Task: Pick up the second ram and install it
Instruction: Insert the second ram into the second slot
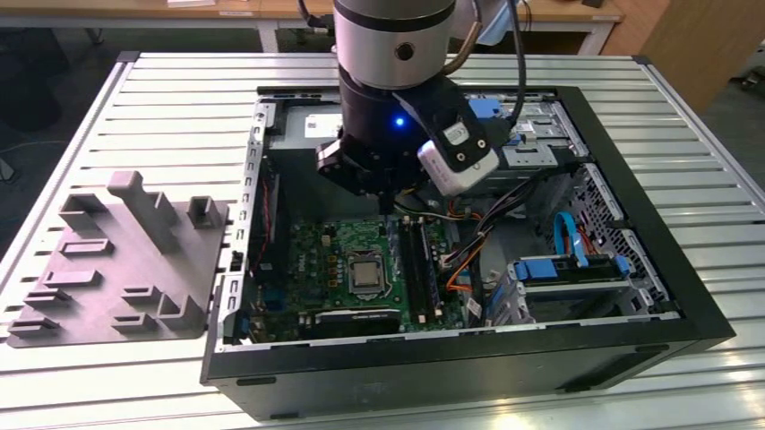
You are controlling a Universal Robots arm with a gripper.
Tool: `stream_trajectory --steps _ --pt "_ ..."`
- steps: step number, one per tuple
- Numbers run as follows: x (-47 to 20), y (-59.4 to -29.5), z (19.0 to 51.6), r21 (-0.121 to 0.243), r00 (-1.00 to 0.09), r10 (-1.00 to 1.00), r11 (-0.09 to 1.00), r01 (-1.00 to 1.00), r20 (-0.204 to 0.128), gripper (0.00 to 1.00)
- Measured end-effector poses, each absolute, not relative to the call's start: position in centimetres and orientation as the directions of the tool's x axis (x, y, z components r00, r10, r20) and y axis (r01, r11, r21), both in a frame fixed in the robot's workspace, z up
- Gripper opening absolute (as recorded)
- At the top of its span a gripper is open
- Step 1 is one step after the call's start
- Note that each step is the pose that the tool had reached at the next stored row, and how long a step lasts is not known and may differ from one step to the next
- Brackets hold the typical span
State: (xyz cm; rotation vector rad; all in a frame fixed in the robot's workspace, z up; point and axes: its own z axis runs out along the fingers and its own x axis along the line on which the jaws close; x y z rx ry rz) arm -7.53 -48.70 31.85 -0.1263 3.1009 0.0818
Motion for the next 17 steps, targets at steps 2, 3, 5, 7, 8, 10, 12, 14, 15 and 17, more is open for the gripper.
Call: stream_trajectory --steps 2,3,5,7,8,10,12,14,15,17 --pt "-7.5 -48.7 31.8 0.051 -0.998 -0.050 0.997 -0.052 -0.039 0.11" --pt "-7.5 -48.7 31.8 0.051 -0.999 -0.037 0.998 -0.039 -0.039 0.11" --pt "-7.5 -48.7 31.8 0.051 -0.999 -0.031 0.998 -0.033 -0.039 0.11" --pt "-7.5 -48.7 31.8 0.051 -0.999 -0.030 0.998 -0.032 -0.039 0.11" --pt "-7.5 -48.7 31.8 0.051 -0.999 -0.030 0.998 -0.032 -0.039 0.11" --pt "-7.5 -48.7 31.7 0.051 -0.999 -0.030 0.998 -0.032 -0.039 0.11" --pt "-7.0 -48.7 31.6 0.051 -0.999 -0.030 0.998 -0.032 -0.039 0.11" --pt "-6.6 -48.8 31.5 0.051 -0.999 -0.030 0.998 -0.032 -0.038 0.11" --pt "-6.5 -48.8 31.3 0.051 -0.999 -0.030 0.998 -0.032 -0.038 0.11" --pt "-6.3 -48.8 31.0 0.051 -0.999 -0.030 0.998 -0.032 -0.038 0.11"
